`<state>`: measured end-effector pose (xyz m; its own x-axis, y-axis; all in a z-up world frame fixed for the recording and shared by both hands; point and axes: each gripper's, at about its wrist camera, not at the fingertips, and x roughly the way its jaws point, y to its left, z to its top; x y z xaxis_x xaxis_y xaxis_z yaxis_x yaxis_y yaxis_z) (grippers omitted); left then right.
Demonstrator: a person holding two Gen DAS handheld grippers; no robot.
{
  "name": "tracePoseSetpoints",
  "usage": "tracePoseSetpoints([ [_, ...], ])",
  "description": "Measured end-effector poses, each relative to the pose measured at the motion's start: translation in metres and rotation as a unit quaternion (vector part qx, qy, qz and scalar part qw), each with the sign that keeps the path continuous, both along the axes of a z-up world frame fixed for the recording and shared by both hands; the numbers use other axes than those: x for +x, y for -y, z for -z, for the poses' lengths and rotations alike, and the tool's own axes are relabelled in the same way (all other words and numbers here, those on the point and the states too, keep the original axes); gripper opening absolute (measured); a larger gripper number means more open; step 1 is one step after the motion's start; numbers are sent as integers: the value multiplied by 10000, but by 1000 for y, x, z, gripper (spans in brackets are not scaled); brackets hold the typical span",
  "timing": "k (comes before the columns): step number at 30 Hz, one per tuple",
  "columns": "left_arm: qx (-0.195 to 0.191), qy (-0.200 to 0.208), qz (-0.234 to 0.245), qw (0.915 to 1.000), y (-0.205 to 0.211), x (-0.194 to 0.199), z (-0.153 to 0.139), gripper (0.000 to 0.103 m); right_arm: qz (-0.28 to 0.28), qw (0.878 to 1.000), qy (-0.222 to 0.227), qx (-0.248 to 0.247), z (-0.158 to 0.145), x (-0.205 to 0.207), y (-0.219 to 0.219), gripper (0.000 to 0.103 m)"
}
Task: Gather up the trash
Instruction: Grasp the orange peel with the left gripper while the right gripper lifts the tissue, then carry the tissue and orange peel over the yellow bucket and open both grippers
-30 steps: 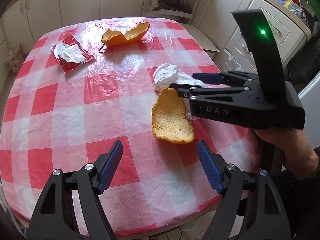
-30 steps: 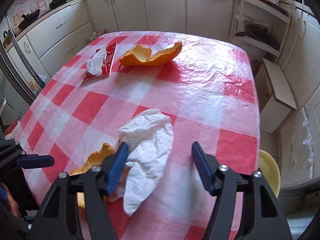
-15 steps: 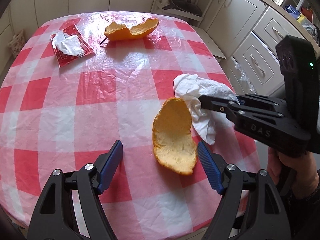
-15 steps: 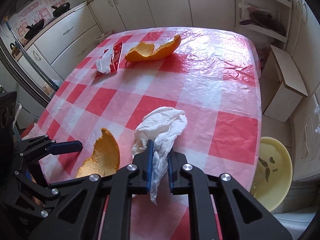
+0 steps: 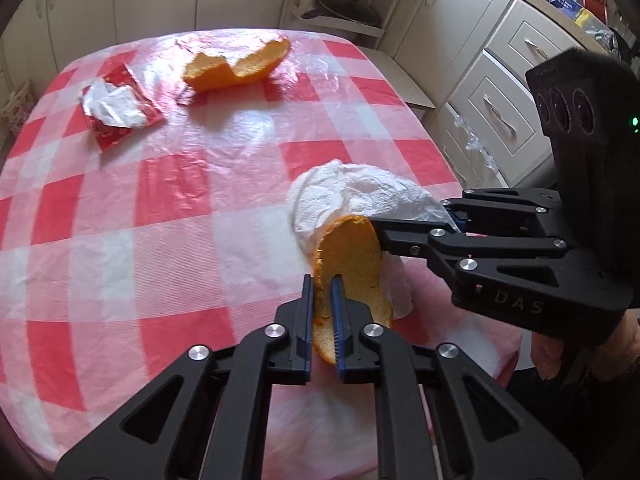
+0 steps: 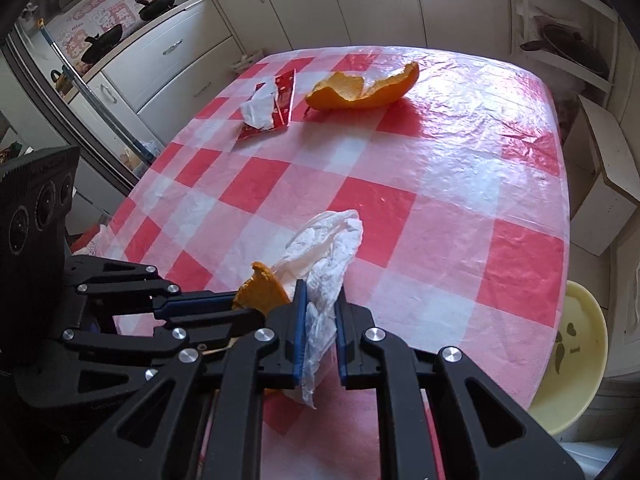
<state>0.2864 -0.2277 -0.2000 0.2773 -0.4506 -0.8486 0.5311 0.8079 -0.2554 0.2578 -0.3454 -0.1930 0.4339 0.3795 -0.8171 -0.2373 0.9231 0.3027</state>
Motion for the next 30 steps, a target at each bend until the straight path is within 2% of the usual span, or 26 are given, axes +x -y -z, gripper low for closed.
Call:
tracePoseSetpoints([
  [1, 19, 32, -72, 10000, -8, 1, -3, 6, -30, 10000, -6, -70, 0, 0, -2, 16],
  [2, 68, 73, -171, 9998, -16, 2, -5, 5, -36, 9999, -14, -161, 0, 1, -3, 31],
  [4, 117, 88, -379, 9992, -34, 5, -8, 5, 17, 9990, 82, -443, -1, 0, -2, 50],
  [7, 258, 133, -602, 9978, -54, 9, -11, 5, 193, 9973, 221, -673, -5, -1, 5, 56],
  [9, 267, 65, -644, 9975, -63, 12, -10, 5, 260, 9975, 341, -562, -9, -1, 8, 57],
  [11, 283, 18, -700, 9971, -68, 13, -8, 7, 141, 9980, 426, -437, -12, -1, 2, 66],
  [13, 299, -44, -690, 9972, -70, 15, -5, 12, -118, 9972, 452, -590, -10, -2, -14, 69],
  [17, 360, 43, -660, 9972, -66, 15, -3, 36, -330, 9949, 300, -902, 5, 0, -31, 69],
  [20, 377, 50, -642, 9972, -61, 18, 0, 40, -328, 9951, 277, -891, 10, 2, -32, 65],
  [21, 374, 19, -631, 9973, -57, 19, 3, 40, -313, 9953, 289, -871, 9, 2, -31, 61],
  [22, 385, 32, -619, 9973, -55, 18, 5, 40, -292, 9957, 288, -825, 8, 2, -29, 50],
  [23, 423, 107, -592, 9973, -52, 17, 5, 35, -266, 9963, 270, -778, 7, 3, -28, 39],
  [24, 464, 151, -501, 9976, -48, 14, 5, 27, -235, 9966, 255, -747, 7, 4, -26, 34],
  [25, 476, 142, -417, 9979, -45, 12, 5, 16, -214, 9969, 245, -720, 7, 4, -24, 27],
  [28, 381, 223, -395, 9982, -45, 9, 0, 7, -213, 9970, 266, -696, 6, 2, -22, 21],
  [30, 274, 220, -477, 9982, -50, 10, -4, 6, -197, 9971, 289, -678, 4, 1, -21, 20],
])
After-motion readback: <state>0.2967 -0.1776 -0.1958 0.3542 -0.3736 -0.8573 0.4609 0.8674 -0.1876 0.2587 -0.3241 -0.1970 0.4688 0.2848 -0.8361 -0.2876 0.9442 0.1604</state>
